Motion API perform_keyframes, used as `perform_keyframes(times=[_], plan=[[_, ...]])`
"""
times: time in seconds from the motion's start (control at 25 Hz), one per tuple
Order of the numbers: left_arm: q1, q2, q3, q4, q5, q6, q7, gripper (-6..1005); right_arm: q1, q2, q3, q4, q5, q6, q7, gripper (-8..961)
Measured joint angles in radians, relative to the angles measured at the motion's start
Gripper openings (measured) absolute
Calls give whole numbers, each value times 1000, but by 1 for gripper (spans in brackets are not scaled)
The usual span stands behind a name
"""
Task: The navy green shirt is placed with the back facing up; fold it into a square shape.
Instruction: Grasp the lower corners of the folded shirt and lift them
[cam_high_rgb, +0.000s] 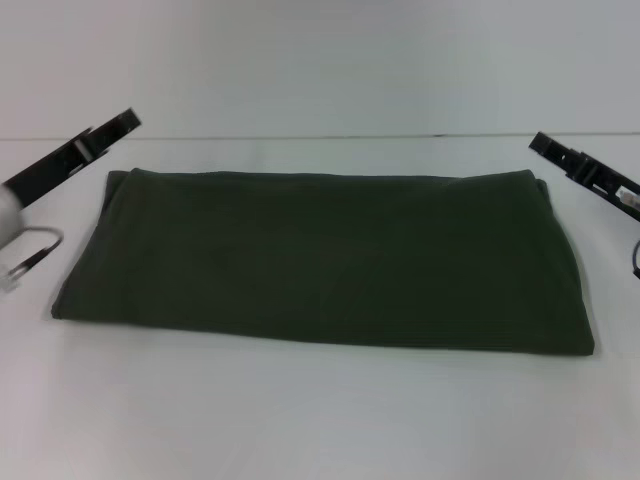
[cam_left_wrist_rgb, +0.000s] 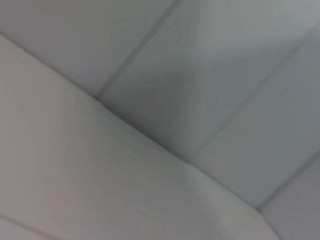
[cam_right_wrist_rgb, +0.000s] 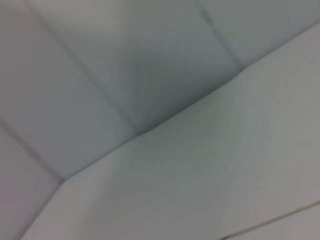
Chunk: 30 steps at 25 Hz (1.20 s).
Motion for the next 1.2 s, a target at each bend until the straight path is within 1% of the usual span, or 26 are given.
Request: perform_keyframes(times=[0.08, 0.2, 0.24, 0.32, 0.36, 0.44, 0.52, 0.72, 0.88, 1.04, 1.2], plan=[[48, 18, 36, 93, 107, 109, -161, 426, -31, -18, -53, -21, -33, -87, 56, 601], [92, 36, 47, 219, 291, 239, -341, 535, -75, -44, -124, -50, -79, -197, 119, 710], [103, 43, 41, 251, 345, 274, -379, 569, -85, -50, -141, -57, -92, -228, 132, 750], [113, 49, 31, 277, 409, 298, -410, 638, -102, -61, -170, -68, -127, -287, 149, 831], [115, 53, 26, 285, 450, 299, -425, 672, -108, -66, -179, -73, -156, -313, 151, 851], [112, 56, 22, 288, 499, 287, -443, 896, -113, -70, -188, -79, -209, -347, 152, 891], [107, 57, 21, 287, 544, 263, -463, 900, -115, -71, -190, -83, -253, -367, 154, 931], [108, 53, 26, 284, 566, 209, -469, 911, -118, -70, -191, -86, -286, -373, 161, 930], [111, 51, 34, 277, 568, 215, -469, 920, -120, -69, -190, -90, -287, -373, 162, 930], [111, 48, 71, 266, 570, 218, -468, 905, -120, -69, -185, -91, -288, -372, 163, 929], [107, 47, 80, 257, 571, 213, -466, 891, -117, -70, -189, -92, -288, -372, 164, 928]])
